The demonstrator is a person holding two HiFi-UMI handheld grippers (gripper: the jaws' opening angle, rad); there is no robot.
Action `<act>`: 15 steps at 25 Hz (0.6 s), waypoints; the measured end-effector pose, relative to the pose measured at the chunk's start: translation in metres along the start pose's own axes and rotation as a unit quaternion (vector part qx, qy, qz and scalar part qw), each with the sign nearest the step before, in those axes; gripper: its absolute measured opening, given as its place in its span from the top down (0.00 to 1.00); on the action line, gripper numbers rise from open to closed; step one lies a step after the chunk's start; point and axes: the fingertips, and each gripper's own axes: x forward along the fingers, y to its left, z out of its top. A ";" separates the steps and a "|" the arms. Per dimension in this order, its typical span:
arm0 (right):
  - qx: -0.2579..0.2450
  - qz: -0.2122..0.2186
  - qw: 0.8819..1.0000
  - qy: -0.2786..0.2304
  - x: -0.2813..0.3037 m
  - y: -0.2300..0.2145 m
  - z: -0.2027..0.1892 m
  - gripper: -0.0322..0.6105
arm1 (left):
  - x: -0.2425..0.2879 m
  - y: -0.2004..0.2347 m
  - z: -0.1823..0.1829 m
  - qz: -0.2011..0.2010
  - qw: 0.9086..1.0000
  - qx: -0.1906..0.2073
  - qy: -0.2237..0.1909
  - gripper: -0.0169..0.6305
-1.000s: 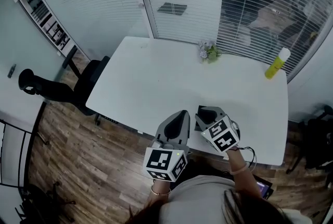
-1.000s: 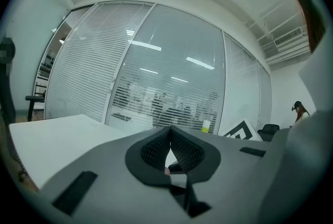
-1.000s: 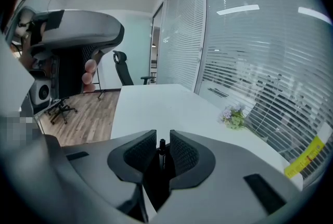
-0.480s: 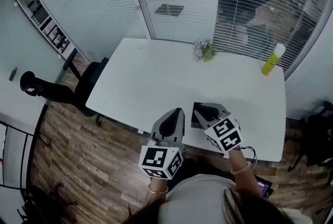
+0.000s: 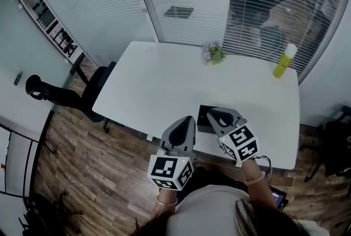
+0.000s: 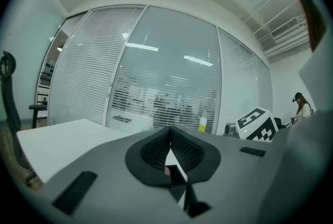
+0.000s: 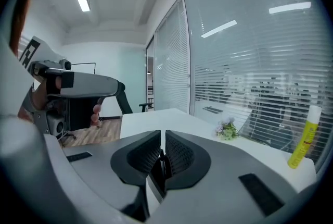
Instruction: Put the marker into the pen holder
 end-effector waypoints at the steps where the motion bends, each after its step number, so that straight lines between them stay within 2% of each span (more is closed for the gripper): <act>1: 0.001 0.002 1.000 -0.005 -0.003 0.000 0.001 0.87 | -0.001 -0.003 0.000 0.002 1.000 0.001 0.000 0.95; 15: 0.004 0.025 0.998 -0.055 -0.046 -0.004 0.013 0.91 | -0.014 -0.035 0.001 0.035 0.999 0.008 -0.007 0.95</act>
